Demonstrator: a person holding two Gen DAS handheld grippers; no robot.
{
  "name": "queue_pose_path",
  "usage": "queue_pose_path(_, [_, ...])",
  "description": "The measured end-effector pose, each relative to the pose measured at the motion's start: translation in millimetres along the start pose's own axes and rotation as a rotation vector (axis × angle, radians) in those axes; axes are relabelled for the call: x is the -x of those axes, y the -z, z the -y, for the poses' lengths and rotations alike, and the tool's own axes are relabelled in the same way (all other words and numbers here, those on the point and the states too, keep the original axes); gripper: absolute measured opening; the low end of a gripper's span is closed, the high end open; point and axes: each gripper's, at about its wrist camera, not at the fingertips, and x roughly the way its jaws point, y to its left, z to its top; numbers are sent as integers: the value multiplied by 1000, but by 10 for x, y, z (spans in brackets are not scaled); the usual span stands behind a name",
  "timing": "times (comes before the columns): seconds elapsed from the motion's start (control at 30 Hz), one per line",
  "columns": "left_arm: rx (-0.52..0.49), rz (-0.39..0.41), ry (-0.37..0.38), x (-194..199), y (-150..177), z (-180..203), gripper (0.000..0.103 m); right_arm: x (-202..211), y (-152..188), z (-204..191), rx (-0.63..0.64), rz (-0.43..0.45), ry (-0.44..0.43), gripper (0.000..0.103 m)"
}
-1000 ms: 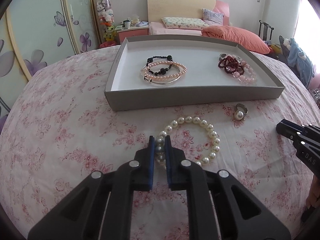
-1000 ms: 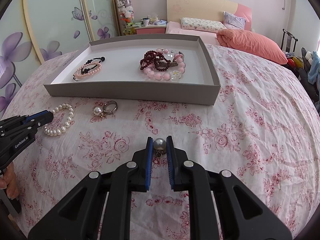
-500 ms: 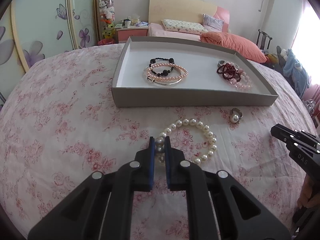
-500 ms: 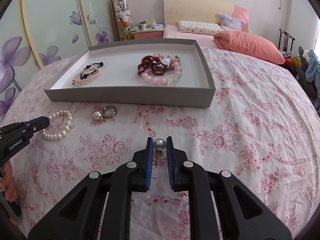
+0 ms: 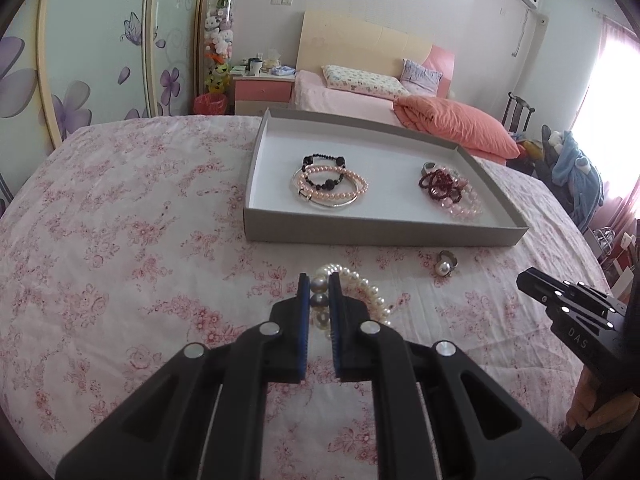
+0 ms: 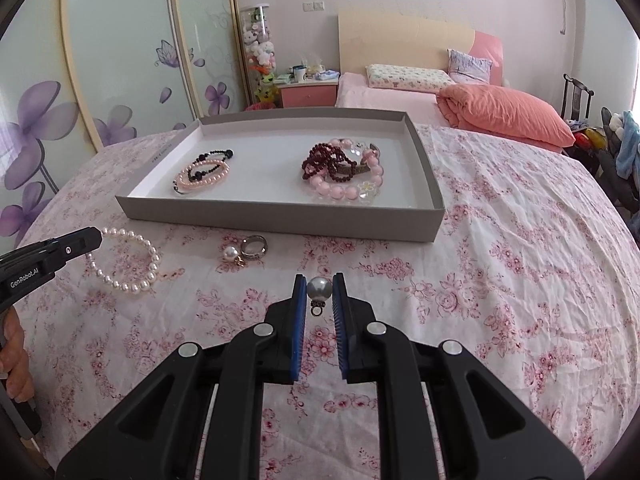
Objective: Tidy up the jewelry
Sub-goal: 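Carry the pearl bracelet and pearl charm into the tray and open both grippers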
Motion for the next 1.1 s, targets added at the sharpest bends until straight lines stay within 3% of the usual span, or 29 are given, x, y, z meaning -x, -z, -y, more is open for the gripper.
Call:
queue_pose_path(0.6, [-44, 94, 3, 238, -96, 157, 10, 207, -175, -151, 16, 122, -22, 14])
queue_pose_path(1.1, [-111, 177, -51, 302, -332, 321, 10, 365, -385, -232, 34, 278, -3, 14])
